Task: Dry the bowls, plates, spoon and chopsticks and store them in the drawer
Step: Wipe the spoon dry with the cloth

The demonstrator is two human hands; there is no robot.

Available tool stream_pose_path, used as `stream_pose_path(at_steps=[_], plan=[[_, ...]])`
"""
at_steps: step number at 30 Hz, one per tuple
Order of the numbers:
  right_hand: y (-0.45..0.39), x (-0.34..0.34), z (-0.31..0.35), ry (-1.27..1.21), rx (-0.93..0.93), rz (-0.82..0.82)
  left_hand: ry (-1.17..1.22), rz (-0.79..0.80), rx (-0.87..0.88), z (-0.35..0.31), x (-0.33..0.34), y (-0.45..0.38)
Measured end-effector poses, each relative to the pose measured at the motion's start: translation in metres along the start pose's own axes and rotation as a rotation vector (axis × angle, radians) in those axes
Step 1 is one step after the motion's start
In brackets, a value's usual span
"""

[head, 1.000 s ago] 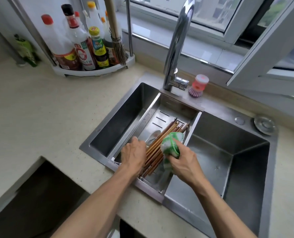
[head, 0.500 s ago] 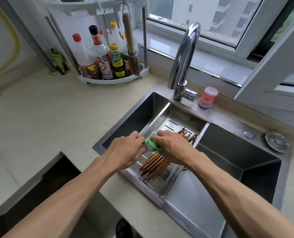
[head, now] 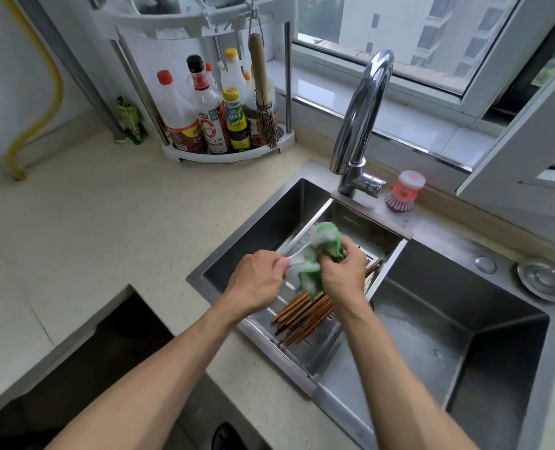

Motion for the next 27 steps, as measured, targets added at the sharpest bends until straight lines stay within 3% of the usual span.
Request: stream_pose_path(at_steps=[2,3,5,7,10,12,15,19,20,22,25,27], plan=[[0.01,-0.001,-0.031,-0.241,0.284,-0.244,0.026,-0.037,-0.064,-0.005,0.007,0.003],[0.017,0.014,-0.046,-0.429,0.438,-0.251,0.023,-0.058,-0.093,-0.005,0.008,0.003],[0.026,0.055,-0.058,-0.731,0.633,-0.118,0.029,-0.101,-0.152,0.0,0.003,0.0],[0.031,0.072,-0.056,-0.808,0.686,-0.032,0.035,-0.098,-0.188,0.005,-0.002,-0.005],[0.021,0.05,-0.035,-0.551,0.57,0.038,0.084,0.039,-0.175,0.008,0.0,-0.003],[0.003,0.026,-0.004,-0.203,0.336,0.149,0.145,0.123,-0.172,0.012,-0.002,0.005],[0.004,0.023,0.022,-0.007,0.166,0.233,0.211,0.087,-0.168,0.009,-0.011,0.002],[0.025,0.058,-0.024,-0.669,0.55,0.035,0.246,-0.009,-0.174,-0.004,-0.002,-0.006],[0.025,0.06,-0.032,-0.715,0.59,-0.004,0.243,-0.008,-0.183,-0.003,0.002,-0.007],[0.014,0.046,-0.032,-0.542,0.522,0.001,0.23,0.057,-0.183,0.0,0.004,-0.004],[-0.011,0.018,0.006,-0.032,0.127,0.16,0.242,0.174,-0.158,0.005,0.0,0.0],[-0.012,0.02,0.023,0.189,-0.054,0.239,0.184,0.168,-0.14,0.004,-0.006,-0.001]])
Point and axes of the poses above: each hand's wrist, its own y-axis away from the middle knuckle, its own x-axis out of the palm, z = x × y, the point moved 10 cm from there along -y, towards the middle knuckle, and after that the axes turned 1 degree about z, right-handed, at the moved point
